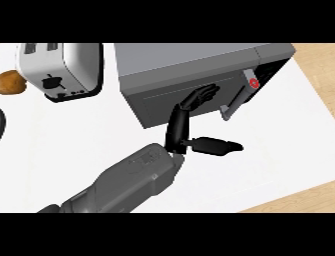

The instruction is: Pick up the milk, place it into the microwave and close the microwave

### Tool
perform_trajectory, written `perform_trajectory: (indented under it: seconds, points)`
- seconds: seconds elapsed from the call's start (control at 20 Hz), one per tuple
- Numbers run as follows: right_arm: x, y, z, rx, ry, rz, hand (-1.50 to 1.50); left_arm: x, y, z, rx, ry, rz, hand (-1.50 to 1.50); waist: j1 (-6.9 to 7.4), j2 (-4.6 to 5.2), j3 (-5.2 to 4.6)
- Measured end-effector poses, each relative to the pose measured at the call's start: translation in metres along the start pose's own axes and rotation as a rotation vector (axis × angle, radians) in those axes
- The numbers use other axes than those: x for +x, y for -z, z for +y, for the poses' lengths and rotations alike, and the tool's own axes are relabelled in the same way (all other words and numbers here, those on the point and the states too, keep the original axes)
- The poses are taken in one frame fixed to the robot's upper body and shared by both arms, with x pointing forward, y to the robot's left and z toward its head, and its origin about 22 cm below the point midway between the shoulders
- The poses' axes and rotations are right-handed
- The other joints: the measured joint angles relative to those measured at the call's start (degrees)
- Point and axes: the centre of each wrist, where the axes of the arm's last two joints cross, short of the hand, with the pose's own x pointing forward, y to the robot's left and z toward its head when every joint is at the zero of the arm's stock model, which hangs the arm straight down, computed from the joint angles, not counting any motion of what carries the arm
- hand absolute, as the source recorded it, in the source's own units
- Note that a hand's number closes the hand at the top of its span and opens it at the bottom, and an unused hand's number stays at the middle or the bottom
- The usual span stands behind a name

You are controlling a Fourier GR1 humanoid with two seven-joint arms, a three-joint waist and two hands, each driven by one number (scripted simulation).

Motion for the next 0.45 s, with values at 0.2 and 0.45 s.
perform_trajectory:
  seconds: [0.2, 0.45]
  points:
    - [-0.005, 0.003, -0.005, -0.003, 0.056, 0.007, -1.5, -0.001, 0.0, 0.001, 0.012, -0.006, -0.004, -1.5, -0.41, -0.1, -0.01]
    - [-0.009, 0.005, -0.014, -0.002, 0.099, 0.013, -1.5, -0.003, 0.0, 0.003, 0.026, -0.011, -0.015, -1.5, -0.78, -0.16, 0.02]
